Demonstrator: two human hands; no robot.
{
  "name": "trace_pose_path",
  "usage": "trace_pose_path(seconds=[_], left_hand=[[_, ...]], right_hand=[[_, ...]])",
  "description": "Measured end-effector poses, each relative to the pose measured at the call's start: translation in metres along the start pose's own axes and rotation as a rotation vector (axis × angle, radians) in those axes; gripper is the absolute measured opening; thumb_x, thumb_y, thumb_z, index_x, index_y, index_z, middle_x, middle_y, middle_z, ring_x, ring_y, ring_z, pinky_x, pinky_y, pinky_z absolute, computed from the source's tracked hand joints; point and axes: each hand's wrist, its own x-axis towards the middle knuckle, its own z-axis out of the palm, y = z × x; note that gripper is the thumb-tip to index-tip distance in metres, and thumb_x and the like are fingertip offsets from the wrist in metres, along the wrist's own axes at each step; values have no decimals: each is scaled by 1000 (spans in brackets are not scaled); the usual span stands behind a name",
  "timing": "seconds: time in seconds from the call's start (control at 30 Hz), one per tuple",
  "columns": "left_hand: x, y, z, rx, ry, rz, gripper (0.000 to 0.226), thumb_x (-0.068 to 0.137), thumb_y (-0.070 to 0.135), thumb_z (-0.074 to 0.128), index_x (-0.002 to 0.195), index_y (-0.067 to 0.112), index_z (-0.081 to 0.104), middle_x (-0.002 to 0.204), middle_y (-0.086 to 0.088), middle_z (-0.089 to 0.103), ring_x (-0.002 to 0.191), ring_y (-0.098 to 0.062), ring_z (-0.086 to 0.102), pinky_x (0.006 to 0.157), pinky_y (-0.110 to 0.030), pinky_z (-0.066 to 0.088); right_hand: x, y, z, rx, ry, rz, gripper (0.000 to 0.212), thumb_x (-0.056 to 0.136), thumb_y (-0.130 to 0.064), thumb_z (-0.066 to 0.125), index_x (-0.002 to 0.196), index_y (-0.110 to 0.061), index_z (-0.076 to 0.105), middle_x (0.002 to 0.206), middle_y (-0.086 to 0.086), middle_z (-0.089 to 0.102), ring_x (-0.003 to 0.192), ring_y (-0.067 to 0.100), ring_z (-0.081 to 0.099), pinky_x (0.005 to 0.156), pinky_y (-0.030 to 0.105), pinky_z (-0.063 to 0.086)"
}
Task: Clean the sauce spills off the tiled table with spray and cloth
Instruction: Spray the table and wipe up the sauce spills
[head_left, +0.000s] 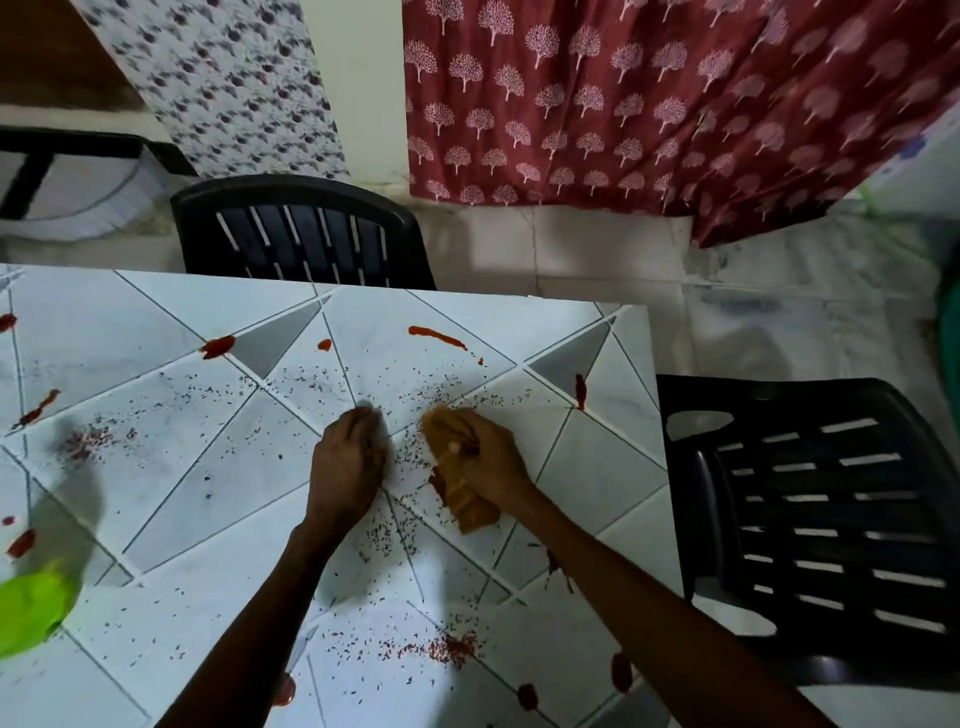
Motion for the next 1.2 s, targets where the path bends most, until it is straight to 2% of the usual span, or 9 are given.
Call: trace_pose_path(seconds=[0.07, 0.13, 0.2, 0.37, 0.47, 0.77, 0.9, 1.03, 1.2], left_hand=[[0, 1, 1, -16, 22, 2, 51, 92, 32, 49, 134, 4, 55, 138, -16, 54, 121, -34, 53, 101, -42, 45], [-1, 0, 3, -29, 49, 6, 50, 92, 31, 49, 132, 3, 57, 136, -16, 56, 120, -34, 54, 100, -42, 46], [0, -1, 5, -48, 68, 6, 49, 91, 29, 50, 132, 3, 57, 135, -16, 57, 119, -34, 54, 100, -43, 46], [-2, -8, 7, -80, 96, 28, 51, 92, 30, 44, 132, 1, 58, 134, -18, 58, 120, -35, 54, 102, -44, 46], [-5, -17, 4, -38, 127, 45, 51, 90, 28, 43, 130, 0, 58, 133, -19, 58, 119, -37, 54, 100, -45, 47], [-26, -61, -15, -23, 165, 11, 54, 90, 30, 44, 133, -1, 54, 136, -21, 53, 121, -39, 51, 100, -43, 45], [-33, -75, -20, -60, 137, 1, 59, 86, 33, 52, 135, 1, 52, 139, -20, 51, 123, -37, 50, 103, -41, 43], [-38, -82, -25, -80, 145, -50, 58, 82, 31, 57, 132, 3, 56, 138, -17, 53, 122, -35, 52, 101, -39, 43], [-47, -91, -31, -117, 196, -99, 55, 88, 31, 45, 137, 6, 54, 141, -12, 52, 125, -30, 51, 106, -34, 39]], right_hand=[[5, 1, -27, 10, 61, 28, 49, 95, -5, 59, 140, -20, 55, 132, 0, 60, 120, 22, 57, 104, 42, 51], [8, -1, -61, -48, 160, 26, 48, 95, 0, 59, 141, -12, 54, 129, -1, 58, 120, 17, 52, 111, 21, 38], [15, -1, -100, -118, 284, 2, 47, 93, 2, 61, 139, -7, 56, 131, 7, 62, 120, 18, 53, 103, 10, 32], [66, 10, -150, -241, 448, 45, 48, 89, -21, 58, 137, -20, 60, 133, 10, 65, 121, 33, 60, 102, 44, 49], [93, 0, -138, -346, 393, 48, 43, 92, -33, 61, 133, -20, 61, 131, 11, 65, 121, 33, 59, 98, 42, 47], [79, -31, 16, -285, 125, -127, 41, 95, -11, 61, 136, -16, 60, 130, 7, 64, 117, 26, 58, 94, 33, 48], [55, -45, 81, -217, -77, -260, 39, 90, -8, 61, 128, -13, 65, 128, 5, 66, 117, 24, 61, 101, 43, 52], [45, -52, 98, -237, -258, -303, 40, 88, -13, 58, 128, -14, 65, 122, 4, 68, 111, 23, 63, 99, 43, 53], [62, -67, 50, -221, -127, -328, 39, 88, -12, 61, 126, -13, 66, 116, 3, 68, 103, 21, 63, 94, 37, 54]])
